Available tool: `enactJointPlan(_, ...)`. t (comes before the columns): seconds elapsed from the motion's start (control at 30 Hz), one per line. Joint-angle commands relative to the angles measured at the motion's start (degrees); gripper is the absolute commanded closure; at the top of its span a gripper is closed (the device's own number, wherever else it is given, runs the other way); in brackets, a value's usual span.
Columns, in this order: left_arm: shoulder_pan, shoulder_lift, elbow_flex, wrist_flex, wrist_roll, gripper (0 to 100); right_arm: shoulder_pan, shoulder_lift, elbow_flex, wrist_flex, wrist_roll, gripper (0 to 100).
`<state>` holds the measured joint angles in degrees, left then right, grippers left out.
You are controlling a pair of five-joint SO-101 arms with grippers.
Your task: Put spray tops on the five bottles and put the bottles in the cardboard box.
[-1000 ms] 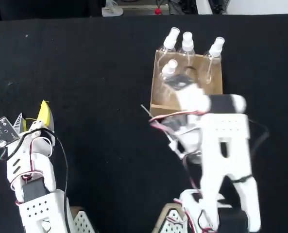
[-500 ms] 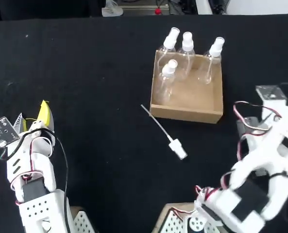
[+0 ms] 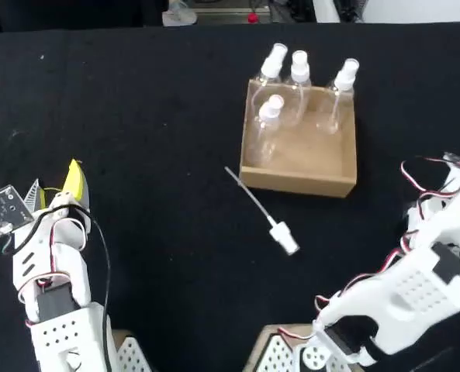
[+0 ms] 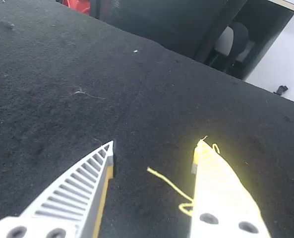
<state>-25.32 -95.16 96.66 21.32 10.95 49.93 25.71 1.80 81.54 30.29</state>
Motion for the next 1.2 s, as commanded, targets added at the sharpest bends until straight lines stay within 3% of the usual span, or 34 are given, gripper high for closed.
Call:
enactJointPlan(0.0, 0.66, -0.70, 1.19, -1.23, -0.09, 75, 0.79, 2.33, -7.08, 4.75, 3.16, 81.5)
enactJointPlan(0.27, 0.84, -0.70, 1.19, -1.41, -0.09, 75, 0.70, -1.98, -7.96, 8.44, 9.23, 81.5)
enactJointPlan(0.7, 0.84, -0.70, 1.19, -1.23, -0.09, 75, 0.70, -5.41, -8.40, 6.24, 3.16, 80.9)
enactJointPlan(0.87, 0.84, -0.70, 1.19, -1.23, -0.09, 75, -2.64, -3.82, -8.22, 6.24, 5.71, 74.7)
enactJointPlan(1.17, 0.84, -0.70, 1.19, -1.23, -0.09, 75, -5.01, -7.25, -8.04, 3.87, 9.32, 74.7)
